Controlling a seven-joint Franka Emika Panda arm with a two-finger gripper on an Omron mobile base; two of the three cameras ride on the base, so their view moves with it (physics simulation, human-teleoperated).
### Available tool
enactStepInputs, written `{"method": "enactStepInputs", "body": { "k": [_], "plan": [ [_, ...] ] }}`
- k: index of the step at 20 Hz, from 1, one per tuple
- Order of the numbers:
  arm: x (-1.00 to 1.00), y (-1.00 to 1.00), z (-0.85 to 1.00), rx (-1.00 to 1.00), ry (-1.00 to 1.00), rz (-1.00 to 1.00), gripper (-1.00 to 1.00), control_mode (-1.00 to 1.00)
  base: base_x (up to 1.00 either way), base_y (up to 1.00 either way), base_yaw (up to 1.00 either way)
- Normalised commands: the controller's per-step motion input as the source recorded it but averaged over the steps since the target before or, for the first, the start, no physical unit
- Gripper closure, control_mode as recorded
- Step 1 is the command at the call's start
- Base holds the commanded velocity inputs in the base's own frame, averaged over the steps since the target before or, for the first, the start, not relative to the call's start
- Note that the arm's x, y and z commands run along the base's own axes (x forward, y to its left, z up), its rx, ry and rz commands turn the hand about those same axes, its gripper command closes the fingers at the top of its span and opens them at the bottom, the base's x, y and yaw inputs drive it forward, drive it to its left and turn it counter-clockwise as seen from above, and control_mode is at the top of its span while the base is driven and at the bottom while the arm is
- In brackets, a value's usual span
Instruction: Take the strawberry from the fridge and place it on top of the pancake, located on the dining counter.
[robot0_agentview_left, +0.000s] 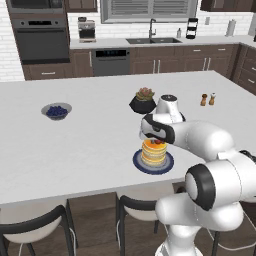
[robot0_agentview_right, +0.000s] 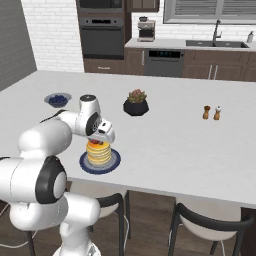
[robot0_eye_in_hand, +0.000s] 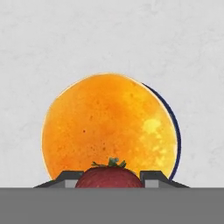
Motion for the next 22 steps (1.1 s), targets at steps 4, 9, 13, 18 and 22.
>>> {"method": "enactStepInputs", "body": {
  "k": [4,9,13,18,22],
  "plan": [
    [0.24,0.00,0.00,0.00,0.00,0.00,1.00,-1.00,0.00,0.00,0.00],
    [0.37,0.00,0.00,0.00,-0.02,0.00,1.00,-1.00,0.00,0.00,0.00],
    [0.17,0.00,-0.04,0.00,0.00,0.00,1.00,-1.00,0.00,0.00,0.00],
    [0.00,0.05,-0.26,0.00,0.05,0.00,1.00,-1.00,0.00,0.00,0.00],
    [0.00,0.03,-0.12,0.00,0.00,0.00,-1.00,-1.00,0.00,0.00,0.00]
  ]
}}
